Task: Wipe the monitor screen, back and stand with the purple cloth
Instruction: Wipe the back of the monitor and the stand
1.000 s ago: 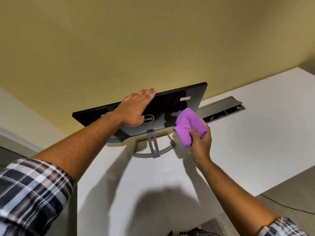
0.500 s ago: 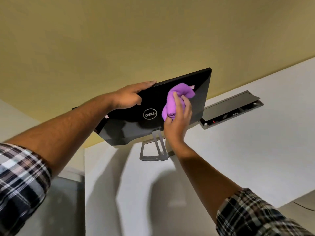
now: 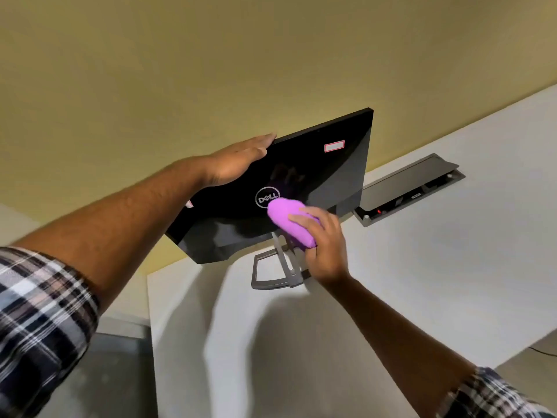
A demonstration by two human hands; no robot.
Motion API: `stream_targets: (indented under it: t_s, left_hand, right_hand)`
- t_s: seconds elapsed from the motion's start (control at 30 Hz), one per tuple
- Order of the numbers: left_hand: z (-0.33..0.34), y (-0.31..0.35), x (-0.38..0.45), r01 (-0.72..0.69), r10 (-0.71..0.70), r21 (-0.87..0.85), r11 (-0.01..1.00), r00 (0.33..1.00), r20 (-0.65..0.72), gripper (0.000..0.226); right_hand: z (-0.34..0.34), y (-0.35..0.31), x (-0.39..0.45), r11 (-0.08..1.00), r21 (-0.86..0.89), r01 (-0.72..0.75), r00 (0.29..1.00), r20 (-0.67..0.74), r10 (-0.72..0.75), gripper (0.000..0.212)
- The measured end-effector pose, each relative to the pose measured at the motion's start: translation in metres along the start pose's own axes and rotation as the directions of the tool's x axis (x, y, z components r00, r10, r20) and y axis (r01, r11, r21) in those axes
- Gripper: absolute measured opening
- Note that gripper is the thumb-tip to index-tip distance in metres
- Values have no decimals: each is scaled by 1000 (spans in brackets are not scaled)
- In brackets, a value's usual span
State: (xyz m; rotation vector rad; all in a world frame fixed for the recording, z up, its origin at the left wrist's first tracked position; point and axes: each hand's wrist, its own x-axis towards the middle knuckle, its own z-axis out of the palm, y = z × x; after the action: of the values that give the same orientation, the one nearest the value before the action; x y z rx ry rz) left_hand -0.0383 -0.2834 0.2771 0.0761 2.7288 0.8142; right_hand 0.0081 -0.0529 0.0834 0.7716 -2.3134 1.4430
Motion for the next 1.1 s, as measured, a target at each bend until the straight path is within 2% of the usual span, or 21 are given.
stream_targets:
  t_s: [0.07, 0.13, 0.2, 0.27, 0.33, 0.4, 0.43, 0.47, 0.5, 0.53, 0.57, 0.63, 0.7, 0.73, 0.77, 0.83, 0.9, 1.03, 1.1]
  left_hand:
    - [-1, -2, 0, 0, 0, -5, 1000, 1000, 10, 51]
    - [-2, -1, 0, -5, 5, -9, 1000, 1000, 20, 51]
    - [-2, 1, 3, 1, -1, -7, 1000, 1000, 10, 51]
    - [-2, 3, 6, 11, -11, 26, 1000, 1000, -7, 56]
    - [-2, 2, 6, 17, -14, 111, 994, 1000, -25, 66]
    - [-2, 1, 7, 24, -13, 184, 983, 998, -56, 68]
    - [-1, 0, 8, 22, -8, 208, 978, 998, -68, 67]
    - [-2, -1, 10, 22, -4, 230, 973, 997, -79, 65]
    - [-1, -2, 11, 24, -2, 248, 968, 996, -88, 62]
    - [-1, -2, 13, 28, -2, 259, 965, 995, -98, 59]
    - [-1, -4, 13, 34, -5, 265, 964, 994, -110, 58]
    - [0, -5, 15, 45, -10, 271, 961, 991, -130, 58]
    - [0, -5, 18, 51, -11, 278, 959, 990, -141, 58]
    - [1, -5, 19, 50, -10, 280, 959, 990, -142, 59]
    - [1, -6, 20, 48, -10, 273, 961, 990, -139, 60]
    - [0, -9, 21, 43, -11, 245, 969, 992, -129, 62]
    - [0, -9, 19, 32, -7, 221, 975, 993, -114, 66]
    - [2, -5, 21, 24, 2, 206, 978, 992, -123, 80]
    - [3, -5, 22, 22, 7, 219, 976, 991, -133, 80]
  right_hand:
    - [-11, -8, 32, 990, 38, -138, 969, -202, 143, 70]
    - [-14, -21, 65, 967, 81, -242, 925, -283, 255, 80]
    - [-4, -36, 85, 966, -4, -257, 937, -246, 248, 90]
    - [14, -45, 82, 977, -141, -160, 985, -92, 148, 96]
    - [30, -39, 61, 974, -224, 37, 993, 114, -11, 87]
    - [32, -23, 38, 954, -252, 162, 958, 272, -90, 71]
    - [28, -15, 30, 968, -222, 116, 958, 283, -50, 56]
    - [18, -9, 25, 983, -181, -7, 964, 262, 55, 38]
    - [12, 2, 20, 977, -160, -140, 968, 183, 169, 27]
    - [7, 13, 18, 952, -126, -278, 955, 68, 288, 25]
    - [4, 27, 15, 905, -45, -422, 906, -52, 420, 30]
    - [6, 53, 13, 736, 175, -654, 709, -195, 677, 42]
    - [17, 64, 15, 496, 379, -781, 475, -156, 866, 49]
    - [26, 65, 17, 423, 446, -789, 421, -109, 900, 53]
    - [37, 67, 17, 388, 501, -773, 411, -70, 909, 56]
    - [57, 55, 22, 361, 578, -731, 421, -33, 906, 62]
    - [72, 47, 27, 411, 530, -742, 453, -56, 890, 59]
    - [95, 53, 6, 657, 319, -684, 698, 23, 716, 51]
    - [99, 71, -14, 810, 196, -552, 831, 51, 554, 43]
